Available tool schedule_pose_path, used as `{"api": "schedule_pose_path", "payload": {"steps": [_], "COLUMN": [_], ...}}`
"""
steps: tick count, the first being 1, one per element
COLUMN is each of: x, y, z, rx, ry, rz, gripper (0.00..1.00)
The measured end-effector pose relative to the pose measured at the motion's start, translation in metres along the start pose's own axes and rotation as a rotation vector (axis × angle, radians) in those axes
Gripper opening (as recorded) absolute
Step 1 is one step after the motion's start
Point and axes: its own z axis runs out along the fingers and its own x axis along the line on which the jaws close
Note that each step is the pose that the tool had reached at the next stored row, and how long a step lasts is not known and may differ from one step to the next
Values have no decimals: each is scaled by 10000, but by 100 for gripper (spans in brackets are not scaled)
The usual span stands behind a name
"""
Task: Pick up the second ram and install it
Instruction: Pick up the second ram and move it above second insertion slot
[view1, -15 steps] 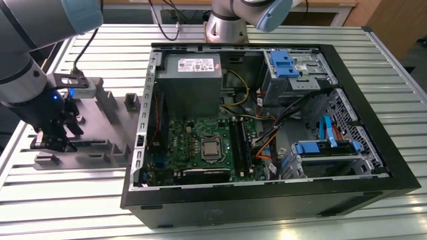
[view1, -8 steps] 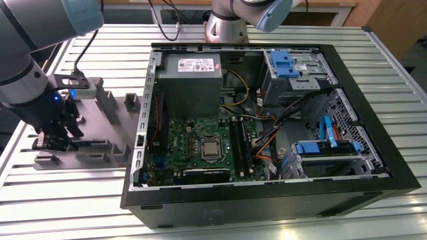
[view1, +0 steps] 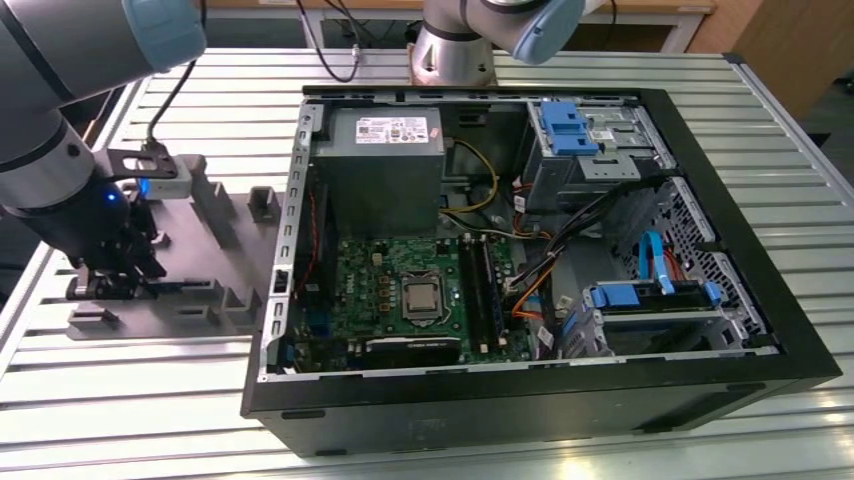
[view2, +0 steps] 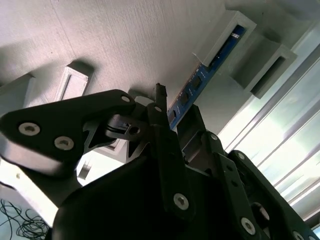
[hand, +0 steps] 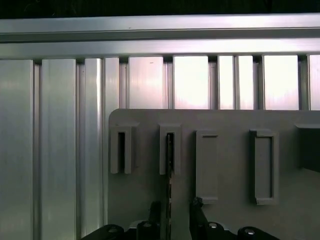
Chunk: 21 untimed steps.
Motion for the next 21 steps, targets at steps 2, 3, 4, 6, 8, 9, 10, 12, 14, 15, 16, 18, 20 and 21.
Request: {"api": "schedule_pose_path", "payload": {"steps": [2,3,4,6,8,9,10,12,14,15,16,18,20,21], "x": [0,0,0,1,1,1,1,1,2,3,3,3,4,4], "y": [23,33,39,40,41,41,41,41,40,37,31,22,14,12], "z": [-2,-2,-2,-2,-2,-2,-1,0,1,3,4,4,5,5], "rx": [-1,0,0,0,0,-1,-1,-1,-2,0,1,0,1,0], "ry": [2,2,2,2,2,2,2,3,3,1,1,2,2,3], "rz": [1,1,1,0,1,1,1,2,2,1,1,1,1,2], "gripper": [36,36,36,36,36,36,36,36,35,35,28,28,28,28]}}
